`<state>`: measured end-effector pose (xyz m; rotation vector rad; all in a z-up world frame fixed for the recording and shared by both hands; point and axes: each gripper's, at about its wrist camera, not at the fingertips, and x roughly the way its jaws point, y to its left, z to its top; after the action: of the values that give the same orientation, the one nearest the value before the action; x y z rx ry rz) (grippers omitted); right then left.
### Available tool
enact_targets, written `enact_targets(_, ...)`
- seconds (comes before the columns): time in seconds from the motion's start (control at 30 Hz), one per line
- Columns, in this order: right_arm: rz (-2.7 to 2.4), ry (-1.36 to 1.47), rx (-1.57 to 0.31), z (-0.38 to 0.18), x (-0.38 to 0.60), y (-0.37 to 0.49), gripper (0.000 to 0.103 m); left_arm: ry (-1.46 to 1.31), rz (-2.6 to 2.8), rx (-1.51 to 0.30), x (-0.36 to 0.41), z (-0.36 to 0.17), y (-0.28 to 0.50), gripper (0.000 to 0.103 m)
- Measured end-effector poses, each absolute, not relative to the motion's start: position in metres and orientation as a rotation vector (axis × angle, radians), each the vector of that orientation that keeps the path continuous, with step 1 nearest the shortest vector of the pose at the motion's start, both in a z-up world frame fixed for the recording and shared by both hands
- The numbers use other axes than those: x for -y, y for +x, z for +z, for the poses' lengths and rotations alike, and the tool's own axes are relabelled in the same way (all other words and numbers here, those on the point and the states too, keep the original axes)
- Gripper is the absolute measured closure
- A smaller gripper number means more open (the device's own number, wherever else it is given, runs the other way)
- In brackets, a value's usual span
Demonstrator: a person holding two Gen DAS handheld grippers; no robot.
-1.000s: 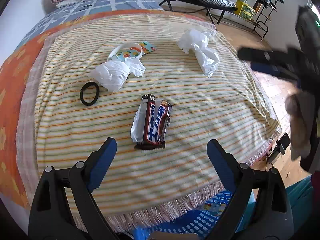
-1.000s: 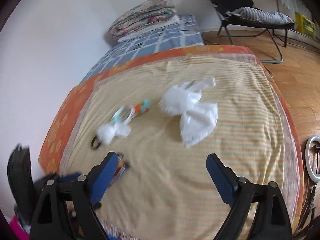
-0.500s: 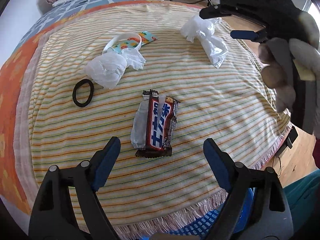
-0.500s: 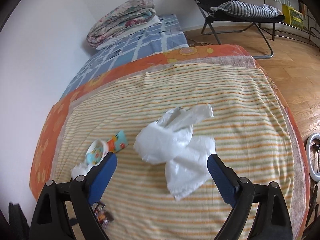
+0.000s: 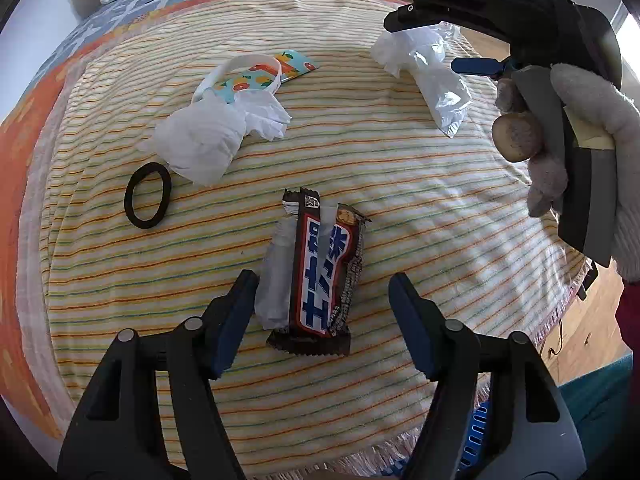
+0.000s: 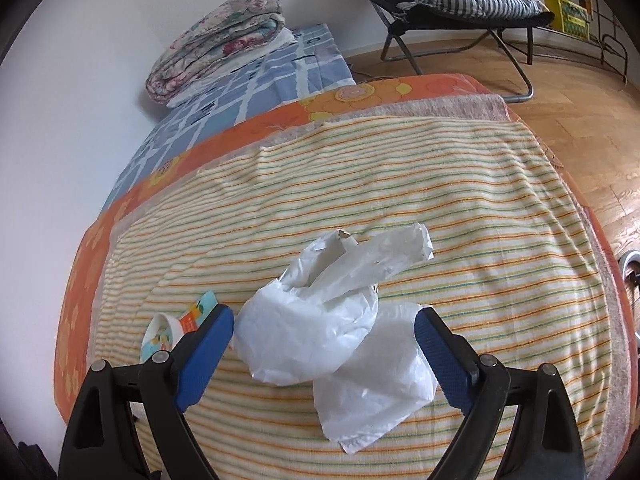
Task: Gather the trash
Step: 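Close the left tool on the chocolate bar while the right tool grasps the white plastic bag, then lift the chocolate bar and white bag and carry both over the blue basket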
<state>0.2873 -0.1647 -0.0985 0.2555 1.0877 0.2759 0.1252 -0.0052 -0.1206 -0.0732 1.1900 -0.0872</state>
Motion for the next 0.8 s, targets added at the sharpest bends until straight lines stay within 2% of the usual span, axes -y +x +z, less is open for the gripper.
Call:
enact_targets(0.23, 0.293, 0.245, -1.086, -0.102, 0.161, 0.286, 0.012, -0.088, -0.06, -1.195, -0.006, -0.122, 0.13, 0.052)
enact_targets(0.3, 0.309, 0.22, -1.089, -0.102, 0.157, 0.285, 0.017, -0.096, -0.057, -1.194, -0.009, -0.122, 0.132, 0.054)
enact_targets(0.47, 0.355, 0.183, -1.094, -0.1, 0.152, 0.28, 0.043, -0.104, -0.051, -1.19, -0.014, -0.121, 0.131, 0.059)
enact_targets(0.57, 0.372, 0.175, -1.089, -0.098, 0.153, 0.276, 0.048, -0.106, -0.049, -1.187, -0.017, -0.119, 0.127, 0.061)
enact_targets(0.8, 0.397, 0.17, -1.075, -0.089, 0.157, 0.264, 0.049, -0.121, -0.042, -1.174, -0.02, -0.111, 0.119, 0.064)
